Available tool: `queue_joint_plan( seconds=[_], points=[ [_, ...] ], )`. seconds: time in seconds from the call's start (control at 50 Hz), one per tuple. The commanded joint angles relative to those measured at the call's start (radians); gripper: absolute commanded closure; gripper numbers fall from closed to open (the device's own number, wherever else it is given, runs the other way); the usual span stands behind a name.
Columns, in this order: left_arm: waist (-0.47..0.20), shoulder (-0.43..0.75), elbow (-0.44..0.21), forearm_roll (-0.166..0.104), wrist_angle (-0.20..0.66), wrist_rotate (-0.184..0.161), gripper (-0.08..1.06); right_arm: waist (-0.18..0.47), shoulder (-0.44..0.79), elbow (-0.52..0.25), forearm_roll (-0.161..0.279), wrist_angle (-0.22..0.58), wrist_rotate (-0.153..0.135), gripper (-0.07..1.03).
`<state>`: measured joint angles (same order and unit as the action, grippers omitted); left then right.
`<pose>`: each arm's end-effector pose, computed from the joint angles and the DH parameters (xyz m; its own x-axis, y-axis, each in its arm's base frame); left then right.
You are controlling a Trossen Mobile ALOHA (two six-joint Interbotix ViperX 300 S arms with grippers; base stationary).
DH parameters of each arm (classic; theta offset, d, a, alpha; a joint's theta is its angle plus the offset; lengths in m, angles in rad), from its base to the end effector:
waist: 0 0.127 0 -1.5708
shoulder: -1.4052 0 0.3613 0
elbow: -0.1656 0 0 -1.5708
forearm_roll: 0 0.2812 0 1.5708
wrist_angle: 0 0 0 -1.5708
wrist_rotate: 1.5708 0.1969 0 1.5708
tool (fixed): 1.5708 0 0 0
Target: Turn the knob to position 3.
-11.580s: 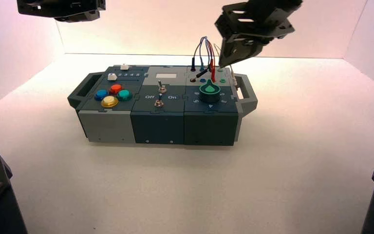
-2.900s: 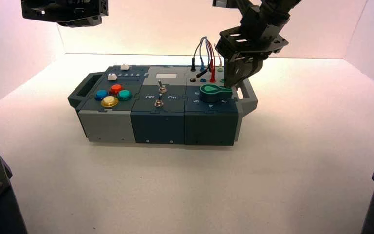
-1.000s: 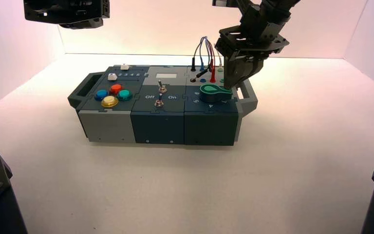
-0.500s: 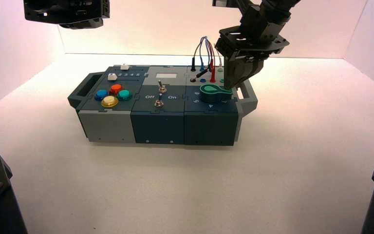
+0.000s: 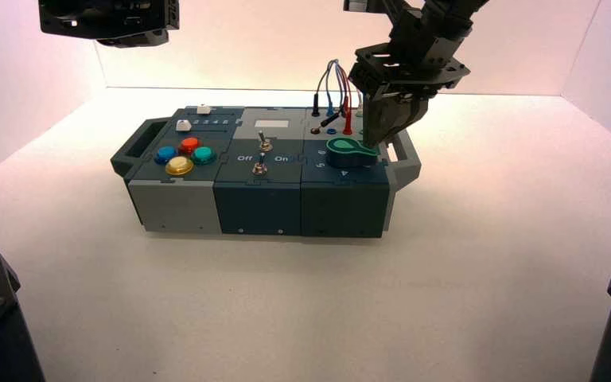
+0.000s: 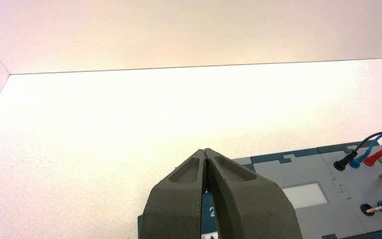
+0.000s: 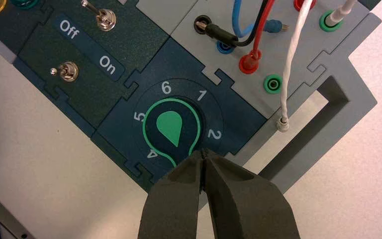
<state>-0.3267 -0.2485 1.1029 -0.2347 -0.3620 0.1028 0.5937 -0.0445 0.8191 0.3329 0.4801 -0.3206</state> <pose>0.3147 -0.0895 0.1806 0.8541 -0.2024 -0.4791 0.1965 0.9785 -0.0632 0.2398 0.1977 0.1054 0.1879 0.3089 -0.9323 -0.6124 0.7790 0.1347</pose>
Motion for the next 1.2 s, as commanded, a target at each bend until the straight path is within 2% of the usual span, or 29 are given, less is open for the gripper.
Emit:
queue_joint_plan(
  seconds=[0.02,0.14,0.56,0.74,1.02,1.2],
  points=[
    [-0.003,-0.006,-0.028,0.002,-0.006,0.002,1.01,0.008,-0.017,-0.020,0.005,-0.005,0.003,0.99],
    [-0.002,-0.006,-0.028,0.002,-0.005,0.003,1.01,0.008,-0.017,-0.020,0.003,-0.003,0.003,0.99],
    [-0.002,-0.009,-0.028,0.002,-0.005,0.002,1.01,-0.074,-0.020,-0.028,-0.006,-0.005,0.002,0.99],
    [-0.002,-0.009,-0.028,0.002,-0.003,0.002,1.01,-0.077,-0.032,-0.046,-0.006,-0.011,0.000,0.99],
    [-0.003,-0.008,-0.028,0.002,-0.003,0.002,1.01,-0.078,-0.133,-0.092,-0.009,0.018,-0.003,0.99],
    [-0.003,-0.006,-0.028,0.002,-0.005,0.003,1.01,-0.100,-0.189,-0.091,-0.021,0.025,-0.003,0.99]
  ],
)
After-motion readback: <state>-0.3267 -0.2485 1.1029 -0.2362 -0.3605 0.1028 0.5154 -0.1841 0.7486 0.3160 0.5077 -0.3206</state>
